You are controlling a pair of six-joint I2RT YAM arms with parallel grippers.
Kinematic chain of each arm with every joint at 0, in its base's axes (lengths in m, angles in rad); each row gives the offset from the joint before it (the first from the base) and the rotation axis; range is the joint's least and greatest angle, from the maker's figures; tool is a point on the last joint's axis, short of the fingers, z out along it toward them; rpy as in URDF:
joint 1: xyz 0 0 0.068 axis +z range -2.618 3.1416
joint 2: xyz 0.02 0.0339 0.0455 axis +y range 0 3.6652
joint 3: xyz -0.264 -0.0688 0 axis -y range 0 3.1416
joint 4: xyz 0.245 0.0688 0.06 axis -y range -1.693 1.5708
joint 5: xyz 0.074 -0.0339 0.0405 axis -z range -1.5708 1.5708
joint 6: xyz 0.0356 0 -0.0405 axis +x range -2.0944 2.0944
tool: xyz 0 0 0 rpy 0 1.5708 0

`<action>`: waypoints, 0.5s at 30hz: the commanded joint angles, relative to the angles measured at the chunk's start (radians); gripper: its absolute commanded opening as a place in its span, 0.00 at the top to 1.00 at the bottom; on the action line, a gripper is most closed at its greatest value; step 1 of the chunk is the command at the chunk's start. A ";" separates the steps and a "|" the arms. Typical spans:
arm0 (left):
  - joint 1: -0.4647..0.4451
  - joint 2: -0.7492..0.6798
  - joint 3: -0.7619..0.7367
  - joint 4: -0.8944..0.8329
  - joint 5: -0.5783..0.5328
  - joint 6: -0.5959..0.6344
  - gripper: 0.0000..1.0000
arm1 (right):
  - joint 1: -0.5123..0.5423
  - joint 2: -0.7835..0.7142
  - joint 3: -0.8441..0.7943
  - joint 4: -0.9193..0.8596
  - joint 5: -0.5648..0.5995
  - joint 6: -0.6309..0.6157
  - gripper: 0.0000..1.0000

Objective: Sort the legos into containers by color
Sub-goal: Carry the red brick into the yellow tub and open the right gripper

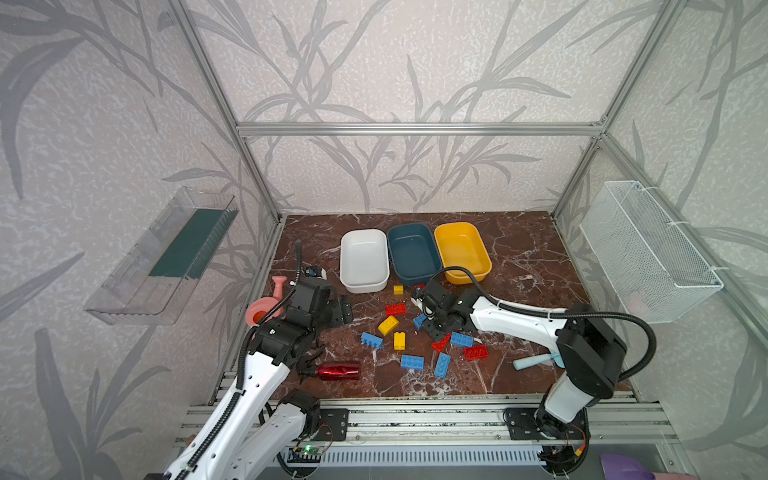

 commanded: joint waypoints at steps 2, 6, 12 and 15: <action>-0.004 0.016 -0.012 0.005 -0.001 0.004 0.09 | -0.090 -0.085 0.073 -0.086 -0.032 -0.017 0.72; -0.004 0.041 -0.014 0.005 0.002 0.004 0.09 | -0.200 -0.114 0.125 -0.052 -0.058 -0.002 0.73; -0.004 0.088 0.006 -0.005 0.031 0.014 0.10 | -0.350 -0.034 0.265 0.000 -0.109 -0.007 0.74; -0.006 0.083 -0.006 -0.003 0.044 0.008 0.11 | -0.398 0.050 0.341 0.009 -0.114 -0.002 0.74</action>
